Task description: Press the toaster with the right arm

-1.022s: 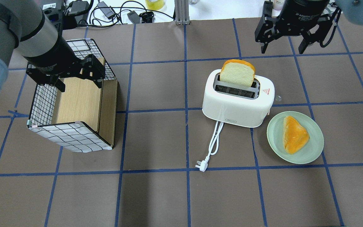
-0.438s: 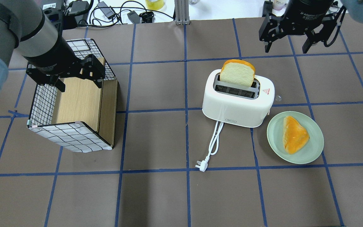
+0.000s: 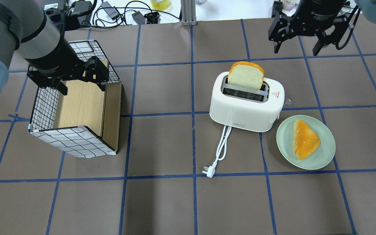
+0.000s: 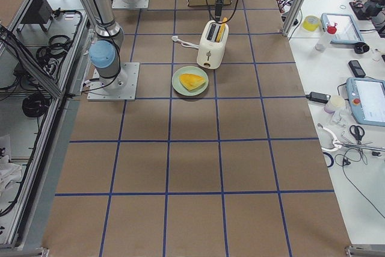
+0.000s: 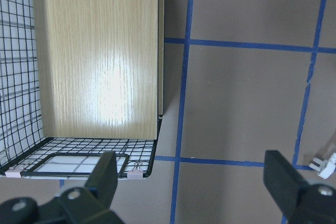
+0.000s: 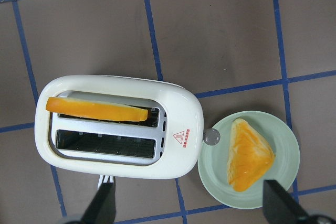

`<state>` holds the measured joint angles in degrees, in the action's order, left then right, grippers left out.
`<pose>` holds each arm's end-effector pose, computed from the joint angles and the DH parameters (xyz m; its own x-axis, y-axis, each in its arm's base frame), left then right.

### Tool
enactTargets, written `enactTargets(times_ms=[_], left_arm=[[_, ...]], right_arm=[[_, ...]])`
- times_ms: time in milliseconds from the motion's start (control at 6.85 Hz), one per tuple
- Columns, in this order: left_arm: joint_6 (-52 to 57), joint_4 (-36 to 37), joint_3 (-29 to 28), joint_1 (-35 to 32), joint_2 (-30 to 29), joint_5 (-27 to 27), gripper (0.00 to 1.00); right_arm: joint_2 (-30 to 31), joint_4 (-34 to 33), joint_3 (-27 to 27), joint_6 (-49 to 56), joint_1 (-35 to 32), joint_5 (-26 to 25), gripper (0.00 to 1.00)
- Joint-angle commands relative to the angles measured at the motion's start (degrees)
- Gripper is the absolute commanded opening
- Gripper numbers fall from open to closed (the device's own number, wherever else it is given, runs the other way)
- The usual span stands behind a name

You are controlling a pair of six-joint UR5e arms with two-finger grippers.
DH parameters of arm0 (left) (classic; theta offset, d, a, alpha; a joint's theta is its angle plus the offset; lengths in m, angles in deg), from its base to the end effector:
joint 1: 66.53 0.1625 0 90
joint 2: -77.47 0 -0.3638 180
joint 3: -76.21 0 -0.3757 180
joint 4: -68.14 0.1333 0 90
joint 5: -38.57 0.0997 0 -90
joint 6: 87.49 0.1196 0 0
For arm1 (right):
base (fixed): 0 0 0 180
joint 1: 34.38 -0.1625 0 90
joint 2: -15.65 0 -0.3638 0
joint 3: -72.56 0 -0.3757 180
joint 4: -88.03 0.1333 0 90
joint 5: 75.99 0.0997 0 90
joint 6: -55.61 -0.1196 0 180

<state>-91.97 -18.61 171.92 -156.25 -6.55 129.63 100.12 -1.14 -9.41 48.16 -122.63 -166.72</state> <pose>-0.1289 -0.4453 0.4129 -0.9964 -0.0840 -0.0136 -0.0830 0.9946 -0.0627 0.1160 -0.5173 0.4244 -0.9870 0.1602 0.0088 0.1599 0.9867 -0.0305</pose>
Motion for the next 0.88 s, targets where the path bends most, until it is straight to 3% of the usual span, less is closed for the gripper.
enactTargets(times_ms=[0, 730], left_arm=[[0.00, 0.00, 0.00, -0.01, 0.00, 0.00, 1.00], [0.00, 0.00, 0.00, -0.01, 0.00, 0.00, 1.00]], right_arm=[[0.08, -0.47, -0.03, -0.63, -1.04, 0.03, 1.00], [-0.10, -0.47, -0.03, -0.45, -1.22, 0.03, 1.00]])
